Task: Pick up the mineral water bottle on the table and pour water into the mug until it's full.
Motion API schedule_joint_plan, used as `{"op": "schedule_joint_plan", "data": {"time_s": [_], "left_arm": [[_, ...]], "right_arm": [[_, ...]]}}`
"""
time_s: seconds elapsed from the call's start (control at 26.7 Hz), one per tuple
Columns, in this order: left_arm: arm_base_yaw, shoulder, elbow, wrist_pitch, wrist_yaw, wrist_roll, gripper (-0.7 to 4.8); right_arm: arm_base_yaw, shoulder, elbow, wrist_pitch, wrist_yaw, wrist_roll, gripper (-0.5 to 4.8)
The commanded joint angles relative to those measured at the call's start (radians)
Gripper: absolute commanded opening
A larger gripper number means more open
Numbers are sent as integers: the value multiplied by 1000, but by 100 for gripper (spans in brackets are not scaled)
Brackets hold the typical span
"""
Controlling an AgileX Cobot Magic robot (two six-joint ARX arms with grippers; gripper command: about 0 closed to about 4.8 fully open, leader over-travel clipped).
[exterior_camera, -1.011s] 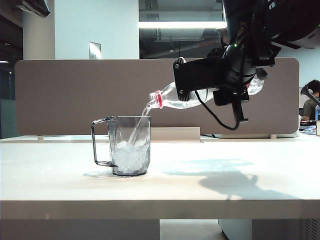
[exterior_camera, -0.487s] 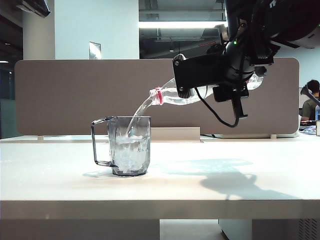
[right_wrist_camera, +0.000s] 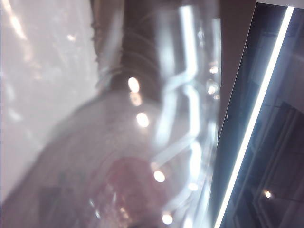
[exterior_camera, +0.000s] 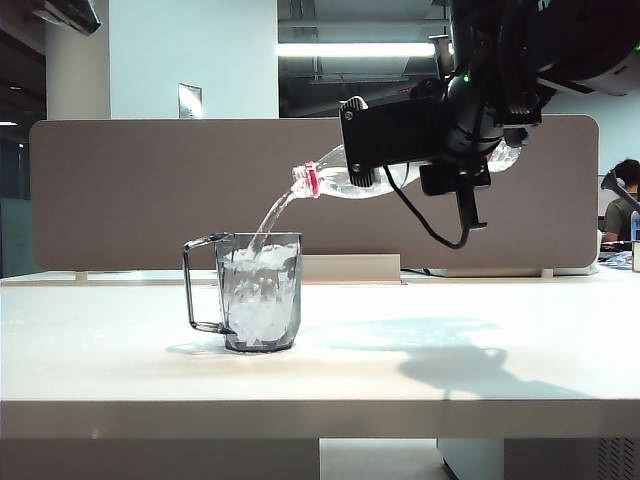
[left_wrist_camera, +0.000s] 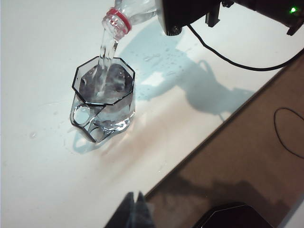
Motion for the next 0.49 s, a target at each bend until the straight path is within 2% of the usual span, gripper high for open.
{"op": "schedule_joint_plan", "data": {"time_s": [0.04,0.15,0.37,0.41,0.49], "left_arm": [[0,-2,3,7,4,4,-5],[0,-2,3,7,4,4,-5],[0,-2,3,7,4,4,-5],[0,-2,3,7,4,4,-5],[0,-2,3,7,4,4,-5]], "right_arm": [[0,-11,10,29,1,7,171],[5,-10,10,28,1,33,170],[24,-10,9,-2,-5,250,170],[28,-10,9,-12,-11,308,170],[36,-10,9,-32,-24,533,170]]}}
